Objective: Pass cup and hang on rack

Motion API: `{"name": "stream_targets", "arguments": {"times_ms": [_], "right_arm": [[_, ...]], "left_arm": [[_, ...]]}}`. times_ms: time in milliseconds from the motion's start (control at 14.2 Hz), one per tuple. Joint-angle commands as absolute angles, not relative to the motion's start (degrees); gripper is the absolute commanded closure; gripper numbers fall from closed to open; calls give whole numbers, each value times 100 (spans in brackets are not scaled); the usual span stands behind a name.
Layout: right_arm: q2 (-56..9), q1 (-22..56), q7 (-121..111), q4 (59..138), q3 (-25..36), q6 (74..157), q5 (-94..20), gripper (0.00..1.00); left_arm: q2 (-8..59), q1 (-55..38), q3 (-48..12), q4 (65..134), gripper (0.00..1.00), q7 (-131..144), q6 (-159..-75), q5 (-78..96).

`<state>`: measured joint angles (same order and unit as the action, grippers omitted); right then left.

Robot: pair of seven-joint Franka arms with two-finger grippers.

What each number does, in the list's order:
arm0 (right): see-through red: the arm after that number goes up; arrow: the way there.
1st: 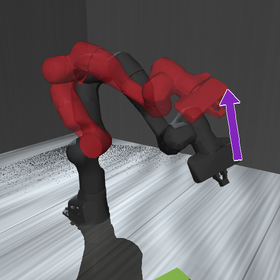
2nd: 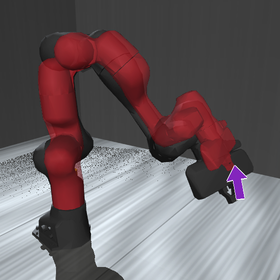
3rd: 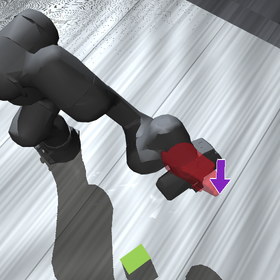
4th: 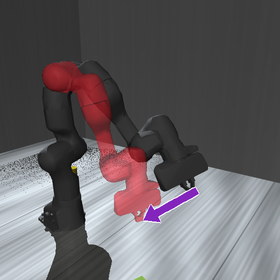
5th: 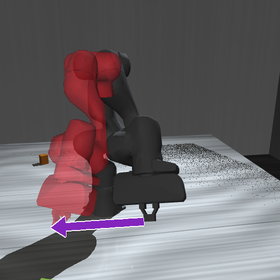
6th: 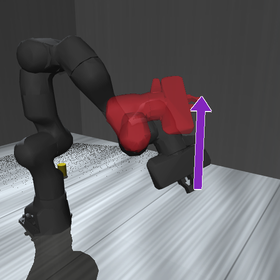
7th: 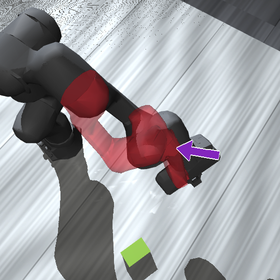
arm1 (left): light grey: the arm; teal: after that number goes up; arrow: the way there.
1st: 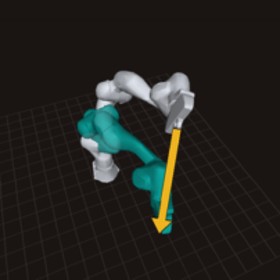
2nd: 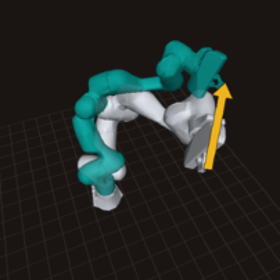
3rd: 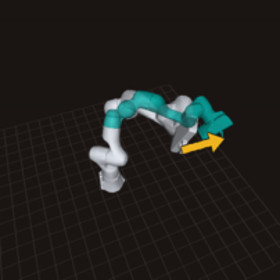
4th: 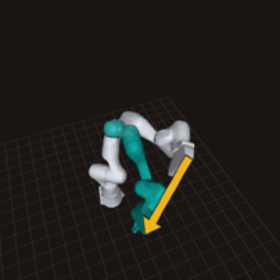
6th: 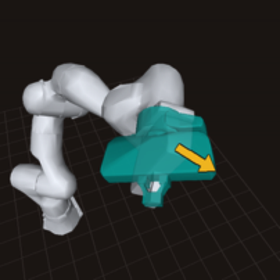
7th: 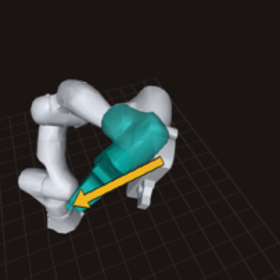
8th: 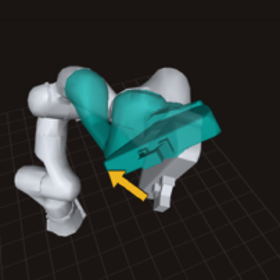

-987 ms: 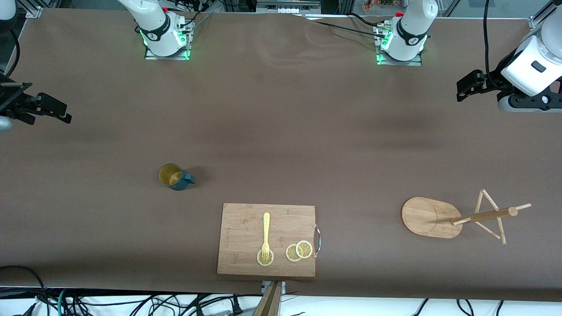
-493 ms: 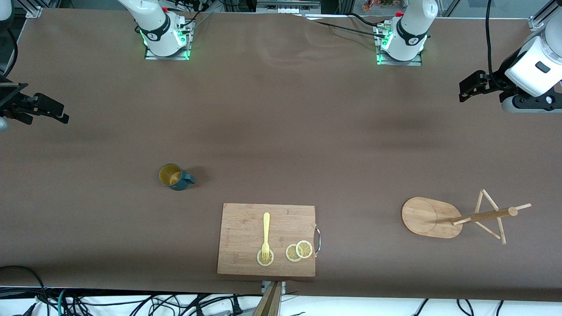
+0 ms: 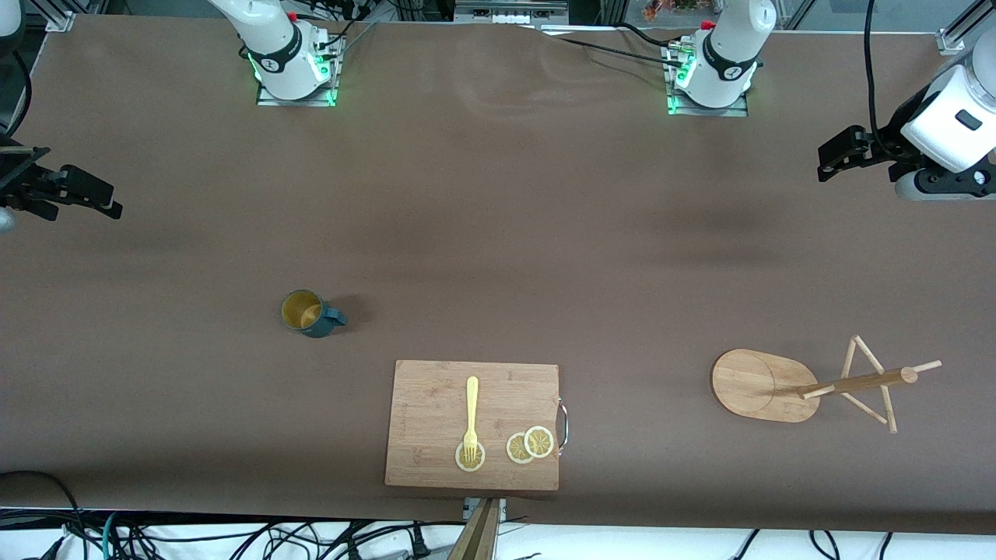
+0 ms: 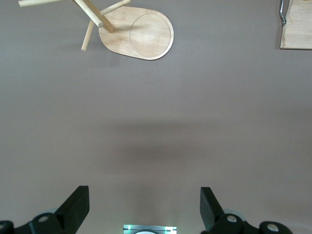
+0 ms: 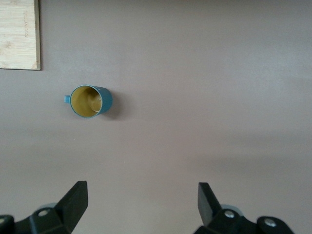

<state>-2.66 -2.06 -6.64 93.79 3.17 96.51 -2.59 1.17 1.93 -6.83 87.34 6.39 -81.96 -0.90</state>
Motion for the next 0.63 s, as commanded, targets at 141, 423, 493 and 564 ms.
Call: {"name": "stream_targets", "arguments": {"times_ms": [141, 423, 493, 564], "right_arm": [[-185, -246, -659, 9448, 273, 9686, -369, 0], [-176, -237, -677, 9448, 255, 9686, -369, 0], [-176, -237, -685, 9448, 246, 9686, -360, 0], [-176, -237, -686, 9448, 237, 9677, -369, 0]], "left_arm": [[141, 308, -721, 8622, 0, 527, -8121, -35], [141, 299, -721, 8613, 0, 536, -8139, -26], [141, 299, -721, 8613, 0, 536, -8139, -9], [141, 299, -721, 8613, 0, 536, -8139, -35]]}}
